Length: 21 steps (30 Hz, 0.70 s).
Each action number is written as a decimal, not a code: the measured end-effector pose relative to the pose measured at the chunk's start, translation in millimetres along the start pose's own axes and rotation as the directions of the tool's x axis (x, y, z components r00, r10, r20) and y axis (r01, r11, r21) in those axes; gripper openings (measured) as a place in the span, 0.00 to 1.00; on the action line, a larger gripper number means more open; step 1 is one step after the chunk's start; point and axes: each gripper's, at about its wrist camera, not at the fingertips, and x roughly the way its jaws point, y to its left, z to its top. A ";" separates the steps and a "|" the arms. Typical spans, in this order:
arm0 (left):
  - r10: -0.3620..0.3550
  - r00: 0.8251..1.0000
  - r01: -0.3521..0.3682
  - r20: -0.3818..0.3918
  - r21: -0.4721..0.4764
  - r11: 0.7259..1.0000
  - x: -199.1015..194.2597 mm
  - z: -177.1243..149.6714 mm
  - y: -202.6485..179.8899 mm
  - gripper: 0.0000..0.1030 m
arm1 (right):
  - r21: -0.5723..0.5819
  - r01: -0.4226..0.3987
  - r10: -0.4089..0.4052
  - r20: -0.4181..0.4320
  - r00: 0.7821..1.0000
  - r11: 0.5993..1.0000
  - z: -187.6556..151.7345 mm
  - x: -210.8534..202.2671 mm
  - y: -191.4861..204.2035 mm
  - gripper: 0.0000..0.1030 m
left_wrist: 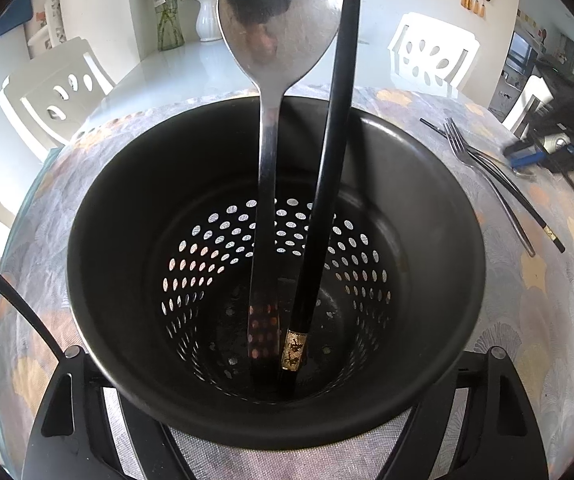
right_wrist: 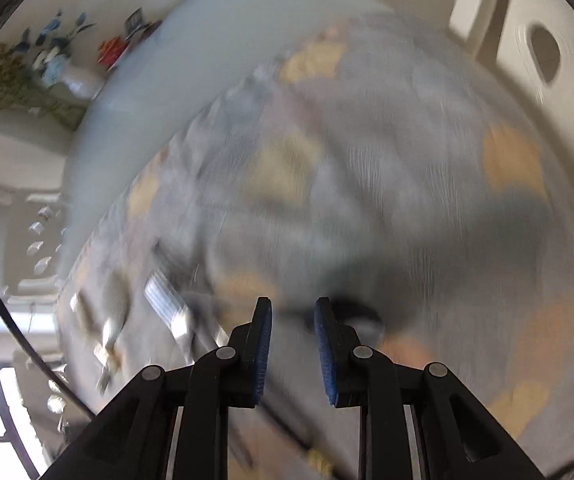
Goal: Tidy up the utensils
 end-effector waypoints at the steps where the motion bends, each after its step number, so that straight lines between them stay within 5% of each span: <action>1: 0.002 1.000 -0.002 0.001 0.002 1.000 0.0 -0.1 0.1 0.78 | 0.010 -0.002 0.002 0.009 1.000 1.000 8.5 2.7 -0.2 0.20; 8: -0.018 1.000 0.018 0.000 -0.001 1.000 -0.1 0.2 3.4 0.78 | 0.049 -0.056 0.056 0.012 0.998 0.997 38.3 5.5 11.3 0.21; 10: -0.024 1.000 0.024 0.001 -0.004 1.000 -0.3 0.3 4.4 0.78 | 0.030 -0.022 0.022 -0.006 1.000 0.999 31.2 1.5 15.0 0.27; 12: -0.029 1.000 0.029 0.002 -0.007 1.000 -0.3 0.5 6.1 0.78 | 0.013 0.018 -0.018 -0.011 1.000 1.000 16.7 -7.7 11.3 0.47; 16: -0.036 0.999 0.036 0.003 -0.009 0.999 -0.1 0.9 6.6 0.79 | -0.103 0.064 -0.068 -0.036 0.997 0.993 -1.4 -11.4 21.9 0.47; 18: -0.046 0.999 0.046 0.002 -0.010 0.999 0.6 2.1 8.0 0.80 | -0.244 0.157 -0.166 -0.016 0.986 0.957 -8.4 -10.2 41.8 0.47; 21: -0.051 0.999 0.051 0.003 -0.010 0.999 1.2 2.7 9.9 0.80 | -0.439 0.287 -0.293 0.056 0.954 0.851 -22.4 -11.3 65.0 0.47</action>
